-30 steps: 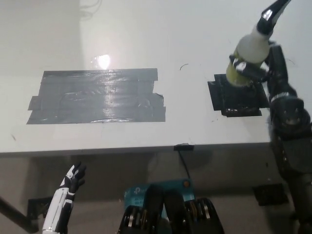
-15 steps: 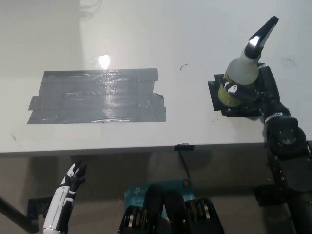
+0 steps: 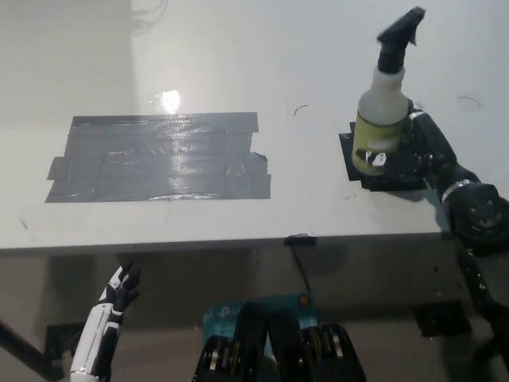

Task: A person hands a spray bottle to the robot which it grabs with its right hand and places on the black spot infront of it on the table

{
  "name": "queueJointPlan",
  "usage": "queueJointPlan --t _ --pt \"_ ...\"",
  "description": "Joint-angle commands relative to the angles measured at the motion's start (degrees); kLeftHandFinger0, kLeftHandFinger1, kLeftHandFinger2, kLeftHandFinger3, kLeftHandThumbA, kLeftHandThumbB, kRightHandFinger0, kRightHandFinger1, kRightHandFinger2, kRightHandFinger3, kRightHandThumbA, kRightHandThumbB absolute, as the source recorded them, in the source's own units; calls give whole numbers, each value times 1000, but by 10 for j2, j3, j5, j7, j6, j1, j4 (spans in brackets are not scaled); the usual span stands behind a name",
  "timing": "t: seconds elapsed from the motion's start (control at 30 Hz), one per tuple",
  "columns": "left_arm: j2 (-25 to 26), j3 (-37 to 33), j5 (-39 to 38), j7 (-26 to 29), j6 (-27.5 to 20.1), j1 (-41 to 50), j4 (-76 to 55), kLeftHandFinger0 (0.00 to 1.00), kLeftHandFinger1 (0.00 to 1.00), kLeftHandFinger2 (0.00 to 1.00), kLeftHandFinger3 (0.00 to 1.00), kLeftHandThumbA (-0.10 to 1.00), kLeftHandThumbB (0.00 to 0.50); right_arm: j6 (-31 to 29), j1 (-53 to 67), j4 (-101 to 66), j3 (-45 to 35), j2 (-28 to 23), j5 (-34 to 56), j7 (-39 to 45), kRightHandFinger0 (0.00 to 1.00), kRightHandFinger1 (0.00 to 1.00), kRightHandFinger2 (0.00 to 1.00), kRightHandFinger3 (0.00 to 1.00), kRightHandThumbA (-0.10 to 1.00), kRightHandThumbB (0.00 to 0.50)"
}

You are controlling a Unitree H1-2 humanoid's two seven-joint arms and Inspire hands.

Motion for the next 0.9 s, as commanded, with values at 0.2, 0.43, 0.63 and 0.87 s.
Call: queueJointPlan --t 0.2,0.43,0.63,0.87 --pt "5 3 -1 -1 -5 4 -9 1000 1000 1000 1000 1000 44 26 -28 8 20 -24 22 110 1000 1000 1000 1000 776 456" --pt "3 2 0 -1 -10 7 -7 1000 1000 1000 1000 1000 41 33 1 -16 -4 -39 39 115 1000 1000 1000 1000 834 500" --pt "6 3 3 -1 -3 3 -16 1000 1000 1000 1000 1000 37 55 60 -138 -69 -72 95 129 1000 1000 1000 1000 877 479" --pt "5 4 -1 -3 -4 2 -15 1000 1000 1000 1000 1000 34 90 149 -333 -130 -115 139 140 1000 1000 1000 1000 915 470"
